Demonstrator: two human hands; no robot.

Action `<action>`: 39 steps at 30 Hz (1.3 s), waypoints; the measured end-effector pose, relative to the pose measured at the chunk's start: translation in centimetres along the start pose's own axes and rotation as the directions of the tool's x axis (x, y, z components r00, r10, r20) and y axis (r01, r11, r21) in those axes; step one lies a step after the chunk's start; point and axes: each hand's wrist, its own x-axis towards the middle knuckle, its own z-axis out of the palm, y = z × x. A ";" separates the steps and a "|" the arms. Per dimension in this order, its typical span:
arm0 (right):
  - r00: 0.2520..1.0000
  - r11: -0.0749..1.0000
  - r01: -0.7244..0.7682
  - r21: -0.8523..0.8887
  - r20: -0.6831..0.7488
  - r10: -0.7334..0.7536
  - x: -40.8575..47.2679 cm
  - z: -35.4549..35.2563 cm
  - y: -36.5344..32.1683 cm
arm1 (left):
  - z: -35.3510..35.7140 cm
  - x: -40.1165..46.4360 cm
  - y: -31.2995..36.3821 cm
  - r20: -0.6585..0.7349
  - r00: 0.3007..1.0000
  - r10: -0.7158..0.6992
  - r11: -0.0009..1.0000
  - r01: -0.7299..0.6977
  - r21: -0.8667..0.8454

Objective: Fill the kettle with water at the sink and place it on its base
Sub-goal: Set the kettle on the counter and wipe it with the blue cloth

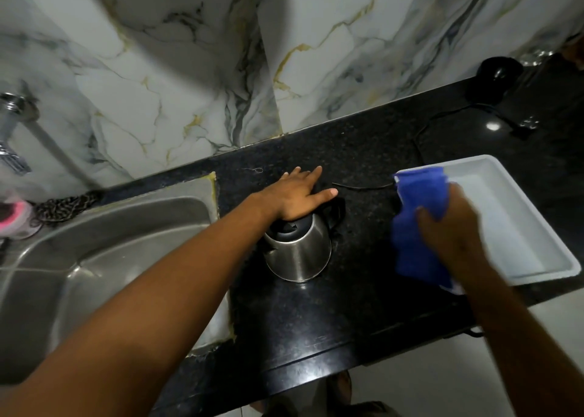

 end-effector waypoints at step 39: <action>0.966 0.788 -0.190 0.585 -0.034 0.258 -7.4 17.1 -4.1 | 0.6 0.6 0.7 -0.010 0.980 -0.200 0.960 0.194 -0.204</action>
